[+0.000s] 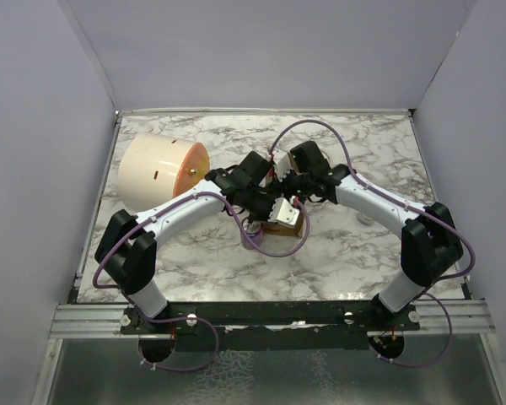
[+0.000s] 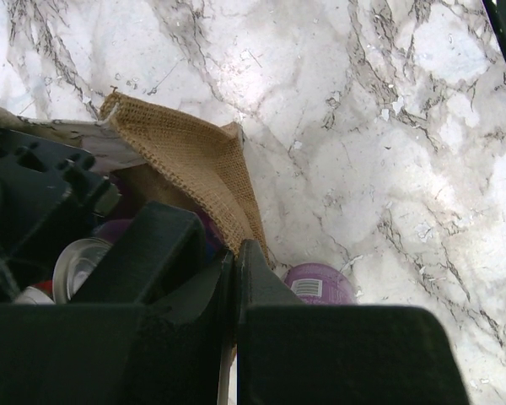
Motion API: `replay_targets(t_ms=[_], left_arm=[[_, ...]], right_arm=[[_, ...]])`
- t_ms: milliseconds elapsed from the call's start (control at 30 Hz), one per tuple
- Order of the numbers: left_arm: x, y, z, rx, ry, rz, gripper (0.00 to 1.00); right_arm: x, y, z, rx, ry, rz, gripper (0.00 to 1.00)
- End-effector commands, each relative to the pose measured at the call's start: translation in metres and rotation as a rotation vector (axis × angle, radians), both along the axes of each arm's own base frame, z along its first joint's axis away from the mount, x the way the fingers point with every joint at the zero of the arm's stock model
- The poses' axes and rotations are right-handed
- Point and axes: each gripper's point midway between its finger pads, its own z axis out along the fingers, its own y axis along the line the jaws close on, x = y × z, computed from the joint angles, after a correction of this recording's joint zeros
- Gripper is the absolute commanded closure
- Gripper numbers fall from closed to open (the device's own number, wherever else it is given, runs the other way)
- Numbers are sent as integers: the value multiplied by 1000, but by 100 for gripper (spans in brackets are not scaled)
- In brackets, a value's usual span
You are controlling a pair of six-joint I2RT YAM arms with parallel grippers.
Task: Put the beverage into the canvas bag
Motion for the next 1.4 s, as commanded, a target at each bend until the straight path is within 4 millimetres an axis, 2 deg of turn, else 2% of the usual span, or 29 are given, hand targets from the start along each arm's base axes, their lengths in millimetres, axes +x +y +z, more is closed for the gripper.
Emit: replay_targets(t_ms=[0,367,633,767,833,1000,1033,1133,1367], left_arm=[[-8,-16,28,-96,21,-20,100],[-3,-18,38,-111,11,20,100],[-6,-25,60,-158,45,24,100],[-7,-24,61,-162,52,36,100],[-6,-22,56,-152,38,39,100],[-7,-14,30,-107,32,46,100],[-8,-12,26,-99,33,44,100],[-10,-9,20,-85,29,27,100],[-16,-6,19,-71,37,-4,98]], right_arm=[[-10,9,-19,-25,24,-4,98],[-16,-2,-46,-78,26,-27,89],[-11,-6,-57,-118,26,-46,85],[-11,-7,-60,-126,28,-43,79],[-13,-5,-59,-119,33,-32,75],[-18,1,-50,-86,43,11,65],[-18,3,-47,-76,41,22,60],[-19,6,-37,-59,37,46,48],[-17,9,-20,-41,7,69,37]])
